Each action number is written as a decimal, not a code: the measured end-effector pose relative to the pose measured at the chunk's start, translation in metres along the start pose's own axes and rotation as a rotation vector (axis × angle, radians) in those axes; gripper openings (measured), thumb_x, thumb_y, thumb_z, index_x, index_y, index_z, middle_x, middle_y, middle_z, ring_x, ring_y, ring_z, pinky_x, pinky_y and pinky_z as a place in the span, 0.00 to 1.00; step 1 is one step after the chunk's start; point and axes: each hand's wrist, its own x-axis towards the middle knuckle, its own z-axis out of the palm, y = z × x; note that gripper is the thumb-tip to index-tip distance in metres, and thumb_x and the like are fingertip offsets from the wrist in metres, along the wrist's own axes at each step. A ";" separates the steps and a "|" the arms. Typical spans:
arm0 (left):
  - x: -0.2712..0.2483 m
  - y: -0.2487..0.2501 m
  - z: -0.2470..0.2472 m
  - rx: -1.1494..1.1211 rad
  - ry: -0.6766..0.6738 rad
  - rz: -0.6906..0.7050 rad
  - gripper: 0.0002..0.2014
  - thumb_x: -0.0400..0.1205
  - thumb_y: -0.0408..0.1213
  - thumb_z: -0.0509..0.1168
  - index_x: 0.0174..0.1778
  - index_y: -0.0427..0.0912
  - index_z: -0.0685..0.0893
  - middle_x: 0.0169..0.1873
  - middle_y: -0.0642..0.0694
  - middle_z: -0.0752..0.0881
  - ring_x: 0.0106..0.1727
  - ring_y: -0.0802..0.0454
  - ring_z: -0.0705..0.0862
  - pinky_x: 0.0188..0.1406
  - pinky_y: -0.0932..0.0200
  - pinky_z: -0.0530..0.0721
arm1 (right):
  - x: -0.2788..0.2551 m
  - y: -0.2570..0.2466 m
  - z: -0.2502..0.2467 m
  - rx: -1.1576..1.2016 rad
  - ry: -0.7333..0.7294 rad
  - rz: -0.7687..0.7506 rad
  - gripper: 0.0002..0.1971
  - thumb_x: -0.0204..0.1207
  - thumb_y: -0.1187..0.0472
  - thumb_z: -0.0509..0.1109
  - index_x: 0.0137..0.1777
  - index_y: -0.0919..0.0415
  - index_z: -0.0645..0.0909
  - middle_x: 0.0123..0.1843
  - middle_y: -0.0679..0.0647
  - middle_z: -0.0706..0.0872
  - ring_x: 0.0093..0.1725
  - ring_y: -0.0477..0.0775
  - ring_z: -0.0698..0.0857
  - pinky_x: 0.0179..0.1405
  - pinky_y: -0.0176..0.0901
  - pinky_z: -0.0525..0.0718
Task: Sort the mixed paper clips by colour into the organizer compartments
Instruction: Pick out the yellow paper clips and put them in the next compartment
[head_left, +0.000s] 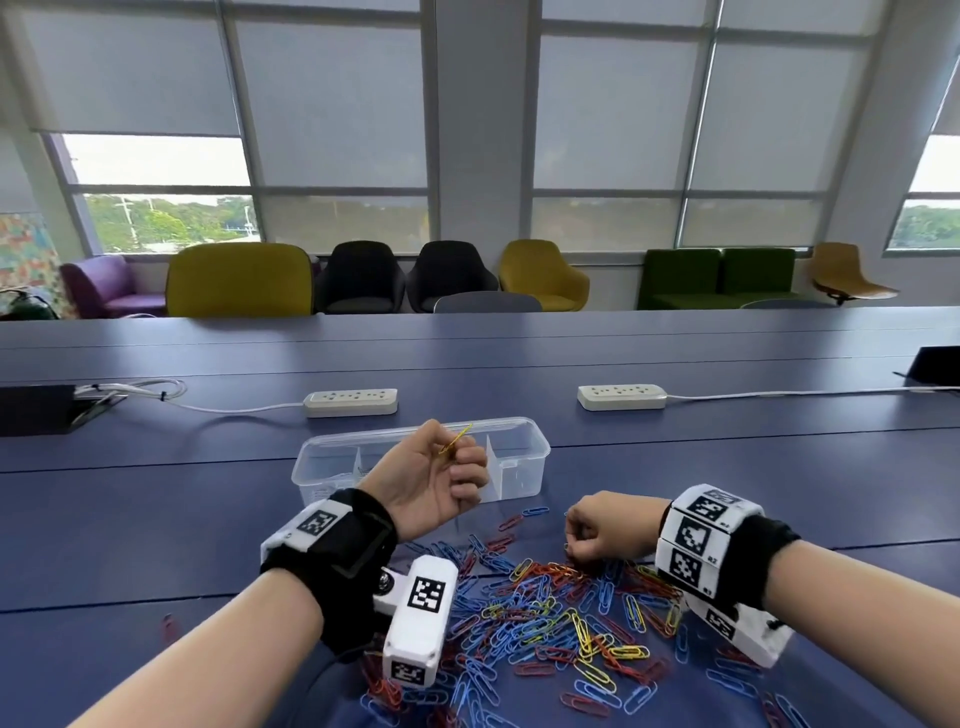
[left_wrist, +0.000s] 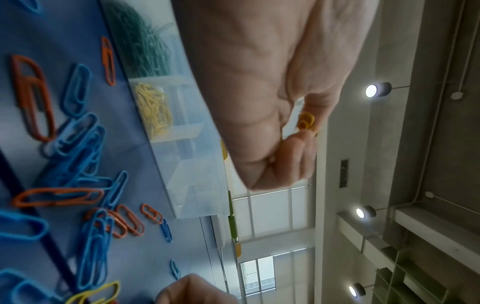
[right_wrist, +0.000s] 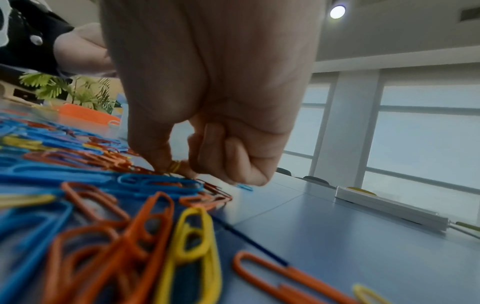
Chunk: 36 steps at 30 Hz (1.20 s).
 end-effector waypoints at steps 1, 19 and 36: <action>-0.001 -0.001 0.000 -0.021 -0.019 0.011 0.15 0.56 0.26 0.75 0.26 0.39 0.74 0.25 0.49 0.70 0.22 0.55 0.69 0.19 0.64 0.68 | -0.001 0.000 -0.002 0.017 0.008 0.005 0.11 0.81 0.57 0.62 0.50 0.65 0.80 0.43 0.57 0.80 0.42 0.49 0.75 0.43 0.37 0.70; -0.006 -0.014 0.004 -0.032 0.302 -0.118 0.11 0.74 0.30 0.53 0.24 0.42 0.66 0.13 0.50 0.62 0.10 0.57 0.55 0.05 0.69 0.52 | -0.007 0.000 -0.005 0.039 -0.016 0.114 0.16 0.82 0.51 0.62 0.59 0.63 0.78 0.55 0.55 0.83 0.53 0.52 0.79 0.50 0.39 0.75; -0.072 0.013 -0.008 1.452 0.370 -0.441 0.14 0.82 0.47 0.64 0.34 0.48 0.87 0.17 0.54 0.64 0.17 0.58 0.58 0.14 0.69 0.56 | -0.015 -0.019 -0.007 0.185 0.107 -0.009 0.15 0.86 0.63 0.49 0.35 0.55 0.59 0.34 0.49 0.67 0.31 0.44 0.63 0.30 0.31 0.66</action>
